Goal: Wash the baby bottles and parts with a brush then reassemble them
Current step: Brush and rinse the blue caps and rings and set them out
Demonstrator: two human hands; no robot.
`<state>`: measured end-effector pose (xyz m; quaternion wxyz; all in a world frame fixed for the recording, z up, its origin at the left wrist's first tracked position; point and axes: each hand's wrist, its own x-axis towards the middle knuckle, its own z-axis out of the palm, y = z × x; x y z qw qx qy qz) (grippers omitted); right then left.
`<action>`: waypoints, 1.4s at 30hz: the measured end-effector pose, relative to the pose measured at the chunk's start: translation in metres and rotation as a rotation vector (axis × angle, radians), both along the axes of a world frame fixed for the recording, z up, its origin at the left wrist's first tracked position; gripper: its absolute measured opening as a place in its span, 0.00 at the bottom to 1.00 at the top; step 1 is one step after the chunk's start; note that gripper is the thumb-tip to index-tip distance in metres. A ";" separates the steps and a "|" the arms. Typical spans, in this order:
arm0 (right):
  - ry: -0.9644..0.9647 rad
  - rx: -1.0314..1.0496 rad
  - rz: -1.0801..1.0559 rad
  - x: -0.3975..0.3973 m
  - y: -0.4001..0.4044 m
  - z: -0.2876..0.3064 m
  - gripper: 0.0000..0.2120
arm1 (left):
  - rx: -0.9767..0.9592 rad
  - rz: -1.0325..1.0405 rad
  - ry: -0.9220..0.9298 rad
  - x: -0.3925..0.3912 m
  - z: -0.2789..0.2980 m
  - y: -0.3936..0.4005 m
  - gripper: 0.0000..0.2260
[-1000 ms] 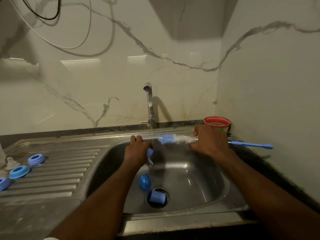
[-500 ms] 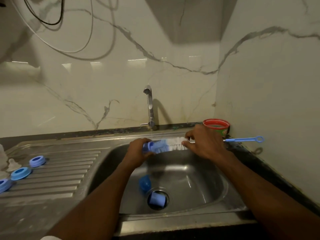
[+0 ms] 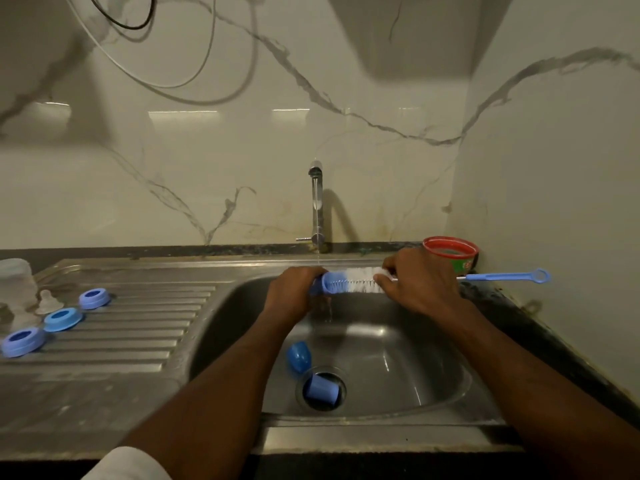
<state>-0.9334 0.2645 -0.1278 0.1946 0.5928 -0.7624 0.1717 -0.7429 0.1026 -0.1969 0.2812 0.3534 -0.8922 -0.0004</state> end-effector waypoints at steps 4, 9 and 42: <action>0.026 0.005 -0.022 -0.001 0.000 0.000 0.16 | 0.047 0.065 -0.029 -0.005 -0.002 -0.001 0.17; 0.008 0.001 -0.041 0.001 -0.002 -0.002 0.16 | -0.028 0.079 0.089 -0.011 0.002 0.005 0.16; -0.075 0.037 -0.073 0.007 0.004 -0.009 0.17 | -0.052 -0.179 0.174 0.008 -0.001 -0.004 0.20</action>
